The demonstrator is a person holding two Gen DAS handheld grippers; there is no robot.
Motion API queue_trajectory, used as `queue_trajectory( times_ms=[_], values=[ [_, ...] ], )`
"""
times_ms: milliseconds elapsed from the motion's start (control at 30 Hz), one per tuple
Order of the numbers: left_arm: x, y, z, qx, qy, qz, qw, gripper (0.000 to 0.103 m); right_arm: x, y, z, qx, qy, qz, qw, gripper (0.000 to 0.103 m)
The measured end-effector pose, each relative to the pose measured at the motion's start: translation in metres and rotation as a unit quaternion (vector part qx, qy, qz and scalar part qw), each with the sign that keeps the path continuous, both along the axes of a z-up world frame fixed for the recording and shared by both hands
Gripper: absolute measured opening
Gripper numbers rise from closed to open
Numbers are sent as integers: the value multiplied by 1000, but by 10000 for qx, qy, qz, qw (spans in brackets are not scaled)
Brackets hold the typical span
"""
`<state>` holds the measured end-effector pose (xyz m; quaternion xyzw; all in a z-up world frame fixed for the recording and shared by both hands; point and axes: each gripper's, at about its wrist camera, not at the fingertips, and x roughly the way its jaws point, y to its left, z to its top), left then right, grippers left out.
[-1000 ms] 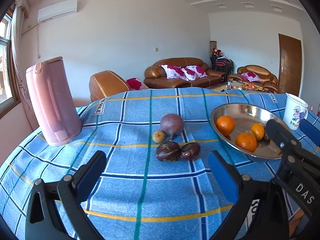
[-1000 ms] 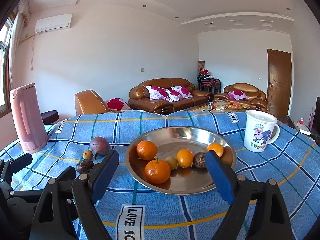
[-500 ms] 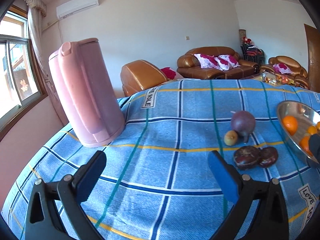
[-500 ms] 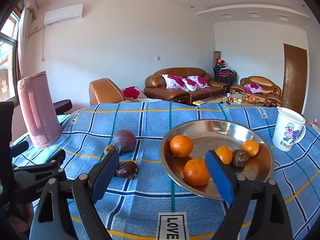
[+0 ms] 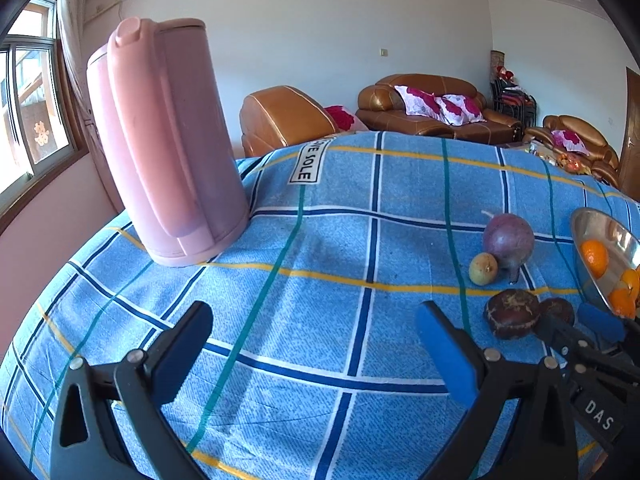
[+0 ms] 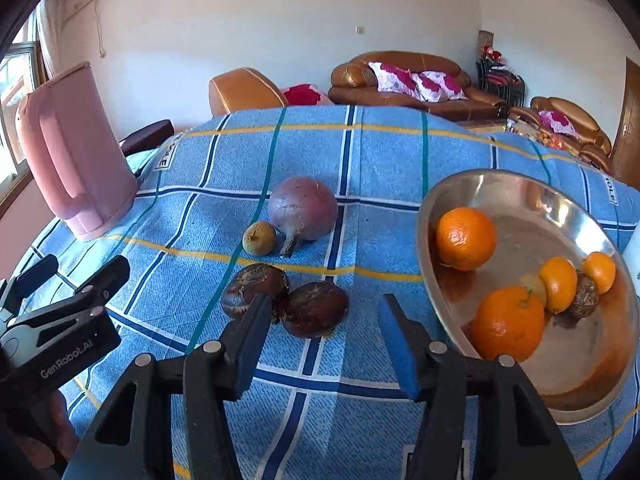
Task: Organize fruits
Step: 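Grasp a dark brown fruit with the right tool while the left grasps another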
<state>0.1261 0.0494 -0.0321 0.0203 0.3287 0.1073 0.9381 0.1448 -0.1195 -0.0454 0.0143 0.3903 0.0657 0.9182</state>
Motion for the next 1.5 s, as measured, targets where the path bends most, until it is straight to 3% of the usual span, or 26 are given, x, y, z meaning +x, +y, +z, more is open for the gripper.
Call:
queue_trajectory(
  times_ms=[167, 300, 333, 367, 500, 600, 700, 833, 967, 1133, 1233, 1300, 1433, 1500],
  values=[
    [1, -1, 0, 46, 18, -41, 10000, 103, 18, 7, -14, 67, 452, 165, 9988, 55],
    [3, 1, -1, -19, 62, -55, 10000, 103, 25, 12, -14, 61, 470, 236, 9986, 54],
    [3, 1, -1, -34, 68, -69, 9999, 103, 25, 12, -14, 45, 465, 222, 9987, 52],
    [3, 1, -1, -39, 77, -93, 9999, 103, 24, 12, -13, 35, 453, 205, 9988, 40],
    [4, -1, -1, -65, 85, -249, 9996, 103, 17, 6, -9, 201, 376, 216, 9989, 40],
    [2, -4, 1, -112, -26, -411, 9991, 103, 2, -1, 0, 380, -3, 186, 9991, 40],
    [-3, -9, 4, -169, -207, -604, 9978, 103, -22, -10, 15, 502, -675, 45, 9964, 40],
    [-6, -21, 7, -413, -277, -1031, 9934, 103, -49, -17, 29, 386, -1338, -258, 9899, 40],
    [5, -48, 7, -327, -43, -1301, 9909, 103, -59, -24, 35, 247, -1602, -440, 9858, 40],
    [33, -73, -3, -480, 380, -1407, 9882, 102, -59, -35, 39, 310, -1577, -499, 9857, 40],
    [49, -80, -17, -544, 717, -1327, 9871, 94, -59, -35, 38, 280, -1577, -499, 9858, 40],
    [58, -82, -26, -634, 995, -1336, 9840, 81, -58, -34, 37, 259, -1562, -490, 9862, 40],
    [67, -80, -34, -853, 1252, -1343, 9793, 74, -56, -32, 35, 205, -1516, -460, 9872, 40],
    [66, -78, -32, -872, 1178, -1296, 9807, 51, -55, -32, 35, 189, -1490, -451, 9876, 40]
  ],
)
